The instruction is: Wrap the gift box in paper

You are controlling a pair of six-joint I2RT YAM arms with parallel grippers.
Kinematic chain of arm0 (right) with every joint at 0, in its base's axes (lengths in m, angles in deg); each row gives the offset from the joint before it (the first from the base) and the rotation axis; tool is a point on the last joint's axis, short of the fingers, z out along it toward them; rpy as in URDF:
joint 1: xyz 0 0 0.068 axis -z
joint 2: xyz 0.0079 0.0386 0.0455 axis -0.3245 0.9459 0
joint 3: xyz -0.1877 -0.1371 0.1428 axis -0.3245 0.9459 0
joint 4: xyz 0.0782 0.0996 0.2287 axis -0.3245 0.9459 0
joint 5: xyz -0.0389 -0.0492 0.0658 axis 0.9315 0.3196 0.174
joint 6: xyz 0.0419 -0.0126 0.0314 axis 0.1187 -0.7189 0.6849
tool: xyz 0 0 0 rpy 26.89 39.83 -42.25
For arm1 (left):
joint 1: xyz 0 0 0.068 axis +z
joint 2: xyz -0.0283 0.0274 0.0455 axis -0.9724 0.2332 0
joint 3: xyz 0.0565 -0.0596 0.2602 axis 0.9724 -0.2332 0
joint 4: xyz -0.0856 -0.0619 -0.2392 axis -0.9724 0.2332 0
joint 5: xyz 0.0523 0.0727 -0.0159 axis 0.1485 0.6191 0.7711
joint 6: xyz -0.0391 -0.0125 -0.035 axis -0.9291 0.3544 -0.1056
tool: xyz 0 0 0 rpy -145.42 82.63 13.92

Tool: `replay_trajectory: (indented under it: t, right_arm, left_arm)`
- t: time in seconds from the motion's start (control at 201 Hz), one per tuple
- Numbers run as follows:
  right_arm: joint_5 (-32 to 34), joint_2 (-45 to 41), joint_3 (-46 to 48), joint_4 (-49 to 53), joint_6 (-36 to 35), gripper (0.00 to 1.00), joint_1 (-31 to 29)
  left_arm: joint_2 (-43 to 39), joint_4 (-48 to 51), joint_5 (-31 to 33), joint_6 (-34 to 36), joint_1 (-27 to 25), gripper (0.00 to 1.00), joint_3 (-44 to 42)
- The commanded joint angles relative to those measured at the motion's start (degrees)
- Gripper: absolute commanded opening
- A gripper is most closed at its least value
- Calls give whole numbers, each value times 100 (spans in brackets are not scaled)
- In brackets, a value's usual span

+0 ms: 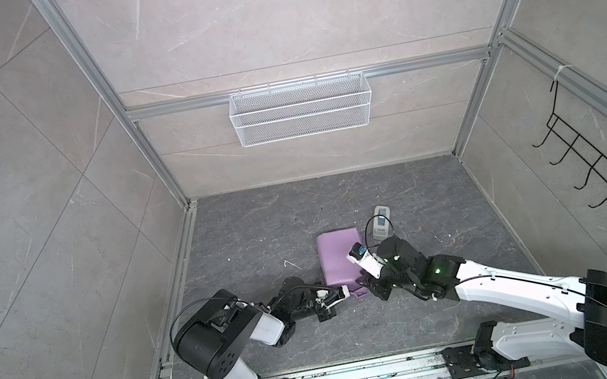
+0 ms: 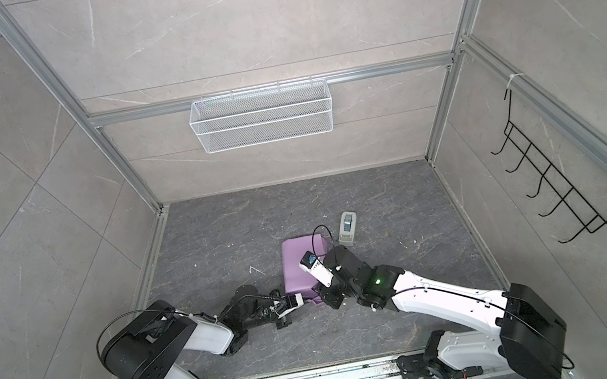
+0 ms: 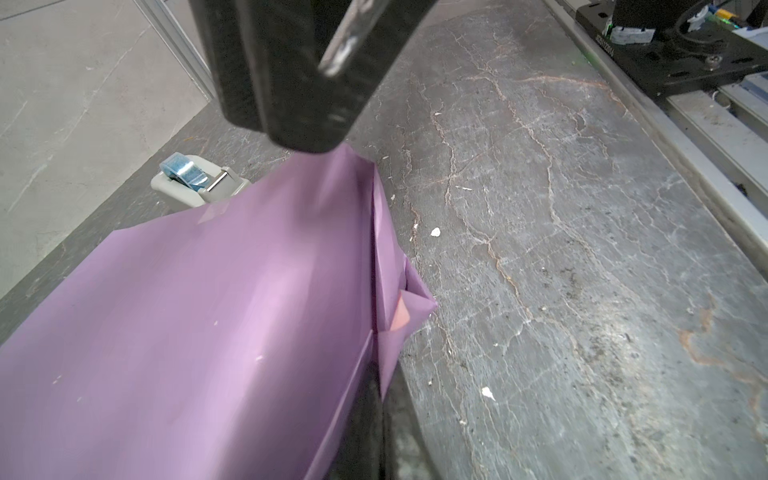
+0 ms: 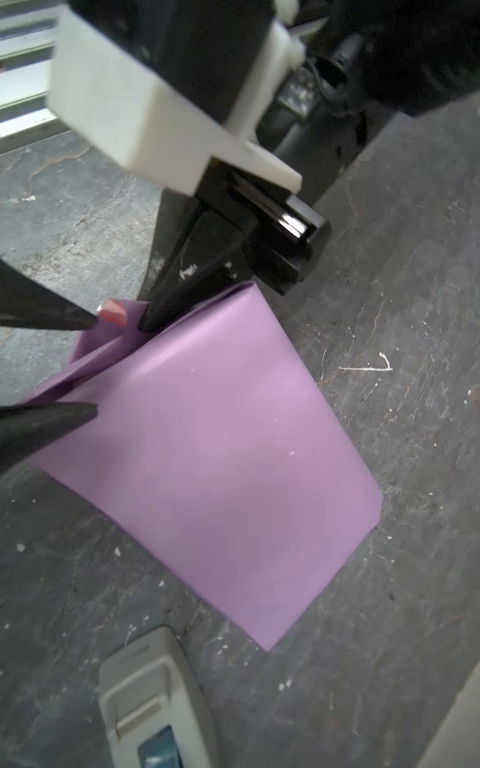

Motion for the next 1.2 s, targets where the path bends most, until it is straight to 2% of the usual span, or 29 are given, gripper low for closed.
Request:
replay_trajectory:
  t: [0.0, 0.169, 0.448, 0.677, 0.896, 1.195]
  right_arm:
    - [-393, 578, -408, -228, 466, 33, 106]
    - [-221, 1095, -492, -243, 712, 31, 217]
    - [-123, 1044, 40, -457, 902, 28, 261]
    - [-259, 1056, 206, -545, 837, 27, 261]
    - [-372, 1144, 177, -449, 677, 27, 257]
    - [-565, 1263, 44, -291, 489, 27, 259]
  left_arm:
    - [50, -598, 28, -434, -34, 0, -62]
    - [132, -937, 176, -854, -49, 0, -101]
    - [89, -1133, 695, -1738, -130, 0, -125]
    - [66, -1143, 1052, -2092, -191, 0, -172]
    - [-29, -859, 1224, -2072, -296, 0, -24]
    - [-284, -495, 1123, -1772, -308, 0, 137]
